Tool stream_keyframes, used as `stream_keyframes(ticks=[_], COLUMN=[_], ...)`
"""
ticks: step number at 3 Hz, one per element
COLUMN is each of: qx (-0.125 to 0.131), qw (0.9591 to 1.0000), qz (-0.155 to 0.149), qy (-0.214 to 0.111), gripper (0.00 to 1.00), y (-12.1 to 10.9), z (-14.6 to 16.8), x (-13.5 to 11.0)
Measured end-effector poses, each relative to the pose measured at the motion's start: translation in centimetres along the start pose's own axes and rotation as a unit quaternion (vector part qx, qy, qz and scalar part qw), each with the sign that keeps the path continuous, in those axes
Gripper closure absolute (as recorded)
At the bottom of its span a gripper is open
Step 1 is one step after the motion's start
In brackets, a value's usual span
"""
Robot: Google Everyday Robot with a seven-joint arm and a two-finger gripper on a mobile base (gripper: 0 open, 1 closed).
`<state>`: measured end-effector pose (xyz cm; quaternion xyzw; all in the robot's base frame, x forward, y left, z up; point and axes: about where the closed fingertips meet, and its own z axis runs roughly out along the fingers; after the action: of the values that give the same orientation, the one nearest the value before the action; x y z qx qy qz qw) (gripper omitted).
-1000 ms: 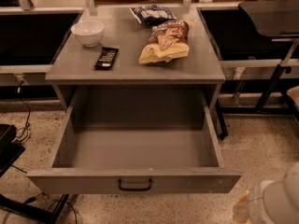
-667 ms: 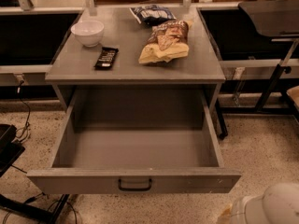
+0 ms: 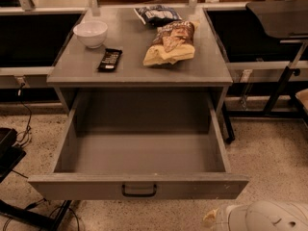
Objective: Close top drawer
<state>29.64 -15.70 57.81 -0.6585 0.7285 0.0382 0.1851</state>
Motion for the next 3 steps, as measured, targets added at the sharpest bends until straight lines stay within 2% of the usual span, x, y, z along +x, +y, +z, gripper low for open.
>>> stream_keyframes(ticks=[1,3], qx=[0.02,0.044], qw=[0.9993,0.9972], qz=[-0.025,-0.041], qy=[-0.018,-0.044], gripper=[1.0,1.0], y=[-1.8,-5.7], z=[1.6,4.2], x=[-1.7,-4.7])
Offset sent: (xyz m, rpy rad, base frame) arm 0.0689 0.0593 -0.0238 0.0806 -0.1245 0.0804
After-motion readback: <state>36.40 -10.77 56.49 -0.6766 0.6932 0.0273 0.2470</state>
